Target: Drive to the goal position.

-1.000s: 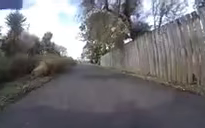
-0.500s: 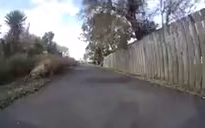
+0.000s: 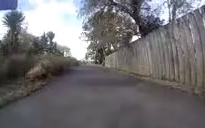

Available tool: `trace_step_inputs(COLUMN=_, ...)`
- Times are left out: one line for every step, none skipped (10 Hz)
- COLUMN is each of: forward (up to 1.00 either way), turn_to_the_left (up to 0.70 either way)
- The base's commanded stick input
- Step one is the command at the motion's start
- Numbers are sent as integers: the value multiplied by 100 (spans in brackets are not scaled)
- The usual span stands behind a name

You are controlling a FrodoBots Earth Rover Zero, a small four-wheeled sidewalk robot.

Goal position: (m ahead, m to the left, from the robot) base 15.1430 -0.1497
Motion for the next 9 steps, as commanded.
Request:
trace_step_inputs(forward=85, turn_to_the_left=0)
trace_step_inputs(forward=85, turn_to_the_left=0)
trace_step_inputs(forward=85, turn_to_the_left=0)
trace_step_inputs(forward=85, turn_to_the_left=0)
trace_step_inputs(forward=85, turn_to_the_left=0)
trace_step_inputs(forward=85, turn_to_the_left=0)
trace_step_inputs(forward=85, turn_to_the_left=0)
trace_step_inputs(forward=85, turn_to_the_left=0)
trace_step_inputs(forward=85, turn_to_the_left=0)
